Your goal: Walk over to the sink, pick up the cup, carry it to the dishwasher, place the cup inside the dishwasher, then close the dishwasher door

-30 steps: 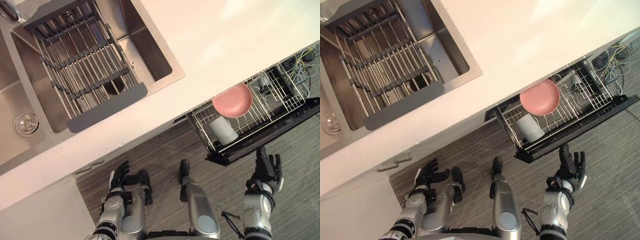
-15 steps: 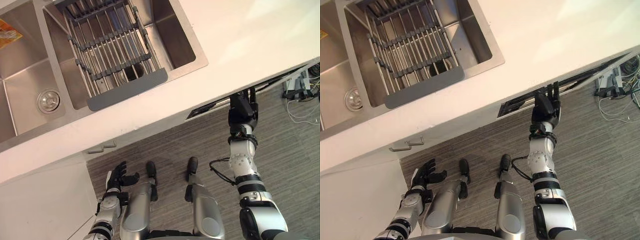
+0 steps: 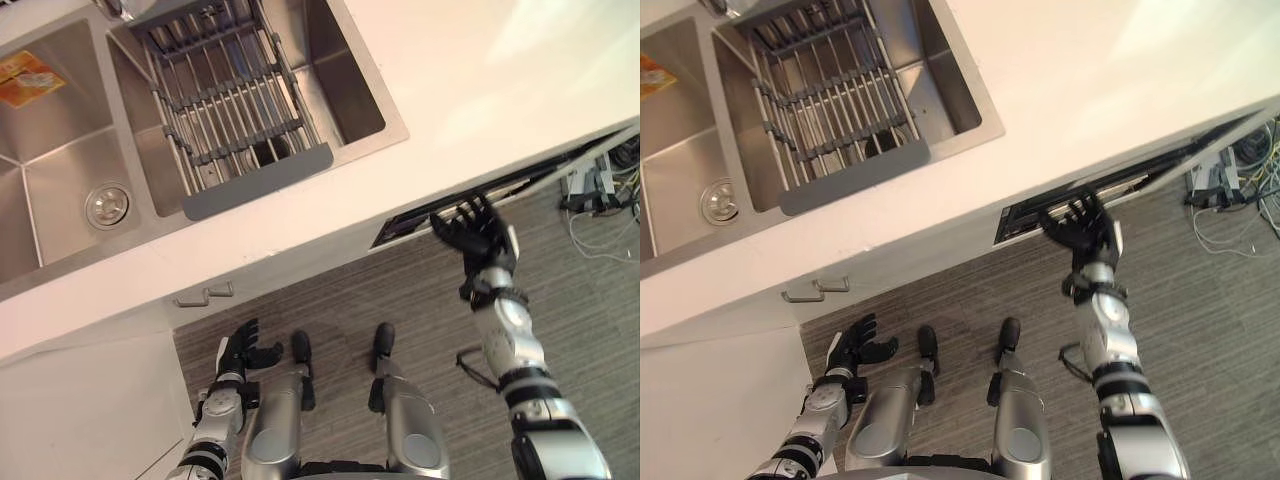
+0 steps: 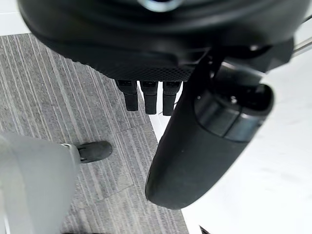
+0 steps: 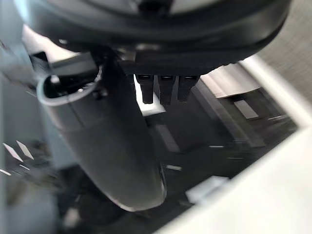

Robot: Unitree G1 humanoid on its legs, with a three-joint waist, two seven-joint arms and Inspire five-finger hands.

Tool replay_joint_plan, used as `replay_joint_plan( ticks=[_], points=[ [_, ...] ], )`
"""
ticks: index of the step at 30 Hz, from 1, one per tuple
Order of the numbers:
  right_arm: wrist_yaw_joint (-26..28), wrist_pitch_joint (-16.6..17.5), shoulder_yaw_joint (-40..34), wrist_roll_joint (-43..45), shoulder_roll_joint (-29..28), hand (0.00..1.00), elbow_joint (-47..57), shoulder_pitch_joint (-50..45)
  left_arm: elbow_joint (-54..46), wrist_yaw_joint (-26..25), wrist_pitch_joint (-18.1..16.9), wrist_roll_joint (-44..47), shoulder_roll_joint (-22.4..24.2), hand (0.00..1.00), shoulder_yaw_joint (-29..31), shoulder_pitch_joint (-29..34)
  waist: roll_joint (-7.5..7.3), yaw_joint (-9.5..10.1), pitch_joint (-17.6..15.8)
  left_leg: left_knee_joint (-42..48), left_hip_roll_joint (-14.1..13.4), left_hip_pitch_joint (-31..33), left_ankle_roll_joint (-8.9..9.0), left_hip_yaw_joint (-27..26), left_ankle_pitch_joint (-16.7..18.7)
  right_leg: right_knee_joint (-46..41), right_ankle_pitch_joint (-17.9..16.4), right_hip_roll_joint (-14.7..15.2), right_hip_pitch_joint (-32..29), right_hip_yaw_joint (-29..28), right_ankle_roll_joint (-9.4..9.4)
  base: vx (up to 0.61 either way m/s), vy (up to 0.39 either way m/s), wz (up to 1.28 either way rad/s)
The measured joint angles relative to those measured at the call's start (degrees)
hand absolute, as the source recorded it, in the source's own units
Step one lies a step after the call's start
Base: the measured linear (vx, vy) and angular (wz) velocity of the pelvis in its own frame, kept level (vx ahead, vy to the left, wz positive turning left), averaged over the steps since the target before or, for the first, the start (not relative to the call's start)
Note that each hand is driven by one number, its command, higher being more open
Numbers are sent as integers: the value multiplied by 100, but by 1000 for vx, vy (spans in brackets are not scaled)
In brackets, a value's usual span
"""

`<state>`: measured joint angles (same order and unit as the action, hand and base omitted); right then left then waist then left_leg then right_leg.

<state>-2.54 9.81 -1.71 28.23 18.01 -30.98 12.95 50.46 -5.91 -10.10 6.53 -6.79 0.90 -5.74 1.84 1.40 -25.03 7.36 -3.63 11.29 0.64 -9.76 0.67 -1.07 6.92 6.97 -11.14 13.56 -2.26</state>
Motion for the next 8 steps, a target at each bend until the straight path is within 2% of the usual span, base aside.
replay_joint_plan(
  ticks=[4,8],
  points=[
    [7,-190,-25,-804,-366,90,-6,-888,0,35,13,-100,-88,90,2,237,-102,-82,363,-193,49,-274,-9,61,-21,42,-90,18,245,77,-63,97,21,11],
    [1,-191,-200,-1393,-657,90,-42,-1565,-7,125,14,-107,-298,90,31,439,-380,-123,834,-352,92,-487,-9,87,-20,149,-134,44,457,118,-118,52,20,3]
  ],
)
